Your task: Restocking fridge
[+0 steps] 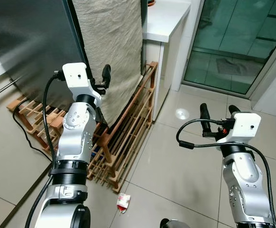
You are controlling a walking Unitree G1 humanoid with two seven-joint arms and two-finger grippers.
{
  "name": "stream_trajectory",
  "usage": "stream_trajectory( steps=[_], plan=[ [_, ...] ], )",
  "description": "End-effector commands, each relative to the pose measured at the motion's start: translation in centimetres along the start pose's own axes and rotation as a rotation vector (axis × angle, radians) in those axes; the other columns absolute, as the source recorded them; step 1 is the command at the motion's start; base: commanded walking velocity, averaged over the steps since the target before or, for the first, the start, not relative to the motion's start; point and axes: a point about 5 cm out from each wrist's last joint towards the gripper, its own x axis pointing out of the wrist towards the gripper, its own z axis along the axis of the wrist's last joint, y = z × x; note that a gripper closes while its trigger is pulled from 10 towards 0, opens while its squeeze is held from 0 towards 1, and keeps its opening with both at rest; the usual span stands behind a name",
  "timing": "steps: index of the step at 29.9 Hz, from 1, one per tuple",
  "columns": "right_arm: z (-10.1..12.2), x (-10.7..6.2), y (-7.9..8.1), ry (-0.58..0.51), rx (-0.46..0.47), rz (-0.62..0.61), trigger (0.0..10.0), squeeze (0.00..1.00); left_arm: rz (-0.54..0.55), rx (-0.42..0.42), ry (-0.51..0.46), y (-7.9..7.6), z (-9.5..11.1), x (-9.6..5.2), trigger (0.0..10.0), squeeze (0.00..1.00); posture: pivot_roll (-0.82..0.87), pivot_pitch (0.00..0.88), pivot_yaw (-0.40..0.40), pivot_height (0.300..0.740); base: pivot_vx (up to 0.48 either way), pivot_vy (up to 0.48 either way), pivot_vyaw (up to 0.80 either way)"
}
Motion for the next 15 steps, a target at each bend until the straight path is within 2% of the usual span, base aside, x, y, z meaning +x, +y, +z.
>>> stream_trajectory(
  steps=[1, 3, 10, 15],
  plan=[
    [0.3, 0.4, 0.8, -0.009, 0.023, 0.054, 10.0, 0.00, -0.044, 0.018, -0.012, -0.7, 0.5, 0.8, 10.0, 0.00, -0.17, 0.000, 0.043, 0.740, 0.000, 0.000, 0.00],
    [0.4, 0.5, 1.3, -0.006, 0.031, 0.087, 10.0, 0.00, -0.042, 0.027, -0.017, -0.6, 0.7, 1.4, 10.0, 0.00, -0.18, 0.000, 0.043, 0.740, 0.000, 0.000, 0.00],
    [0.3, 0.5, 1.5, 0.002, 0.033, 0.115, 10.0, 0.00, -0.037, 0.027, -0.022, -0.6, 1.0, 2.1, 10.0, 0.00, -0.18, 0.000, 0.040, 0.740, 0.000, 0.000, 0.00],
    [0.3, 0.4, 1.5, 0.011, 0.038, 0.134, 10.0, 0.00, -0.067, 0.009, -0.024, -1.3, 0.8, 2.6, 10.0, 0.00, -0.19, 0.000, 0.036, 0.740, 0.000, 0.000, 0.00]
  ],
)
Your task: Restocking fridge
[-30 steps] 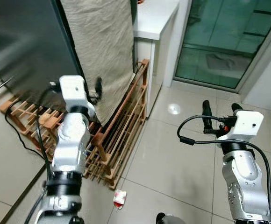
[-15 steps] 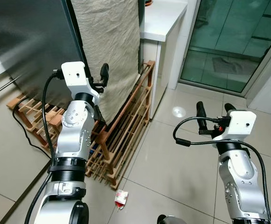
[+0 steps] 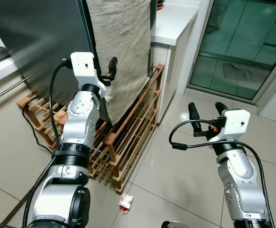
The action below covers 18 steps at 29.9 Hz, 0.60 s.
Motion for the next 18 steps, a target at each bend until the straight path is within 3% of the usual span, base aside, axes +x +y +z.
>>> stream_trajectory(
  steps=[1, 4, 12, 15, 18],
  plan=[
    [0.3, 0.0, 0.4, 0.001, 0.018, 0.041, 10.0, 0.00, -0.055, -0.018, -0.010, -1.0, 0.4, 0.6, 10.0, 0.00, -0.19, 0.000, 0.036, 0.740, 0.000, 0.000, 0.00],
    [0.5, 0.1, 1.0, 0.008, 0.018, 0.108, 10.0, 0.00, -0.106, -0.037, 0.001, -1.7, 0.2, 0.7, 10.0, 0.00, -0.19, 0.000, 0.035, 0.740, 0.000, 0.000, 0.00],
    [0.6, 0.3, 0.6, 0.014, 0.012, 0.108, 10.0, 0.00, -0.243, -0.057, 0.050, -3.8, -0.7, 1.1, 10.0, 0.00, -0.19, 0.001, 0.030, 0.740, 0.000, 0.000, 0.00],
    [0.5, 0.2, 0.9, 0.021, 0.019, 0.119, 10.0, 0.00, -0.330, -0.089, 0.066, -5.1, -1.1, 1.0, 10.0, 0.00, -0.19, 0.005, 0.030, 0.740, 0.000, 0.000, 0.00],
    [0.3, 0.1, 1.2, 0.030, 0.025, 0.132, 10.0, 0.00, -0.436, -0.128, 0.018, -6.9, -0.2, 1.0, 10.0, 0.00, -0.19, 0.007, 0.031, 0.740, 0.000, 0.000, 0.00]
  ],
)
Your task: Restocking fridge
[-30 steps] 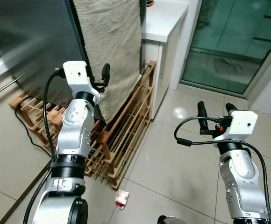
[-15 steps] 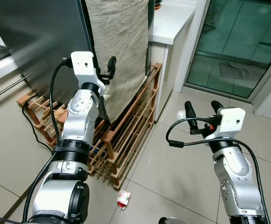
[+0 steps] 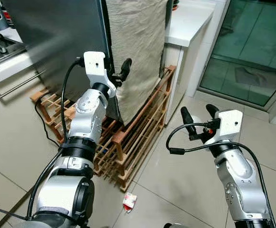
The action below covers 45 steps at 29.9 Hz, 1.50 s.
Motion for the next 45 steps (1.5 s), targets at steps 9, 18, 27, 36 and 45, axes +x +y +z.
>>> stream_trajectory(
  steps=[9, 18, 27, 36, 45],
  plan=[
    [0.6, 0.1, 0.6, -0.015, 0.008, 0.031, 10.0, 0.00, -0.386, -0.071, -0.024, -7.6, -0.2, 1.0, 10.0, 0.00, -0.19, 0.007, 0.031, 0.740, 0.000, 0.000, 0.00],
    [0.2, -0.1, 1.1, 0.006, 0.025, 0.063, 10.0, 0.00, -0.554, -0.183, -0.021, -10.4, -0.5, 0.2, 10.0, 0.00, -0.20, 0.003, 0.036, 0.740, 0.000, 0.000, 0.00],
    [-2.1, -2.6, 3.2, 0.154, 0.103, 0.222, 10.0, 0.00, -0.654, -0.214, 0.036, -8.8, 0.8, -4.0, 10.0, 0.00, -0.18, 0.000, 0.051, 0.740, 0.000, 0.000, 0.00],
    [-1.7, -1.1, 4.0, 0.129, 0.101, 0.278, 10.0, 0.00, -0.018, 0.025, 0.030, -0.5, 0.5, -5.9, 10.0, 0.00, -0.13, 0.000, 0.048, 0.740, 0.000, 0.000, 0.00],
    [-0.7, 3.9, 0.7, 0.079, -0.026, 0.115, 10.0, 0.00, 0.543, 0.333, 0.218, 5.9, -2.9, -10.5, 10.0, 0.00, -0.08, 0.000, 0.030, 0.740, 0.000, 0.000, 0.00]
  ],
)
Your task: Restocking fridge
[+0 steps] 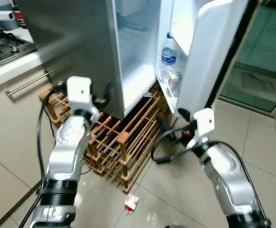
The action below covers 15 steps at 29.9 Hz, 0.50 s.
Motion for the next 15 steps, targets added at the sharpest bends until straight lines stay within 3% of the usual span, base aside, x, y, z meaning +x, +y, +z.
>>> stream_trajectory(
  steps=[1, 6, 10, 15],
  plan=[
    [0.2, 0.8, -0.8, -0.016, -0.010, -0.032, 10.0, 0.00, 0.130, 0.053, 0.041, 1.8, -1.1, -0.3, 10.0, 0.00, -0.07, 0.000, 0.028, 0.740, 0.000, 0.000, 0.00],
    [-0.1, 2.3, -1.0, 0.000, -0.012, -0.014, 10.0, 0.00, 0.243, 0.090, 0.075, 4.0, -2.1, -1.0, 10.0, 0.00, -0.01, 0.000, 0.020, 0.740, 0.000, 0.000, 0.00],
    [-0.3, 3.1, -1.9, 0.016, -0.034, -0.034, 10.0, 0.00, 0.290, 0.123, 0.061, 5.7, -1.6, -1.6, 10.0, 0.00, 0.05, 0.023, 0.027, 0.740, 0.000, 0.000, 0.00],
    [-0.1, 3.4, -3.9, 0.011, -0.062, -0.090, 10.0, 0.00, 0.312, 0.163, 0.050, 6.7, -0.9, -1.9, 10.0, 0.00, 0.08, 0.044, 0.059, 0.740, 0.000, 0.000, 0.00]
  ],
)
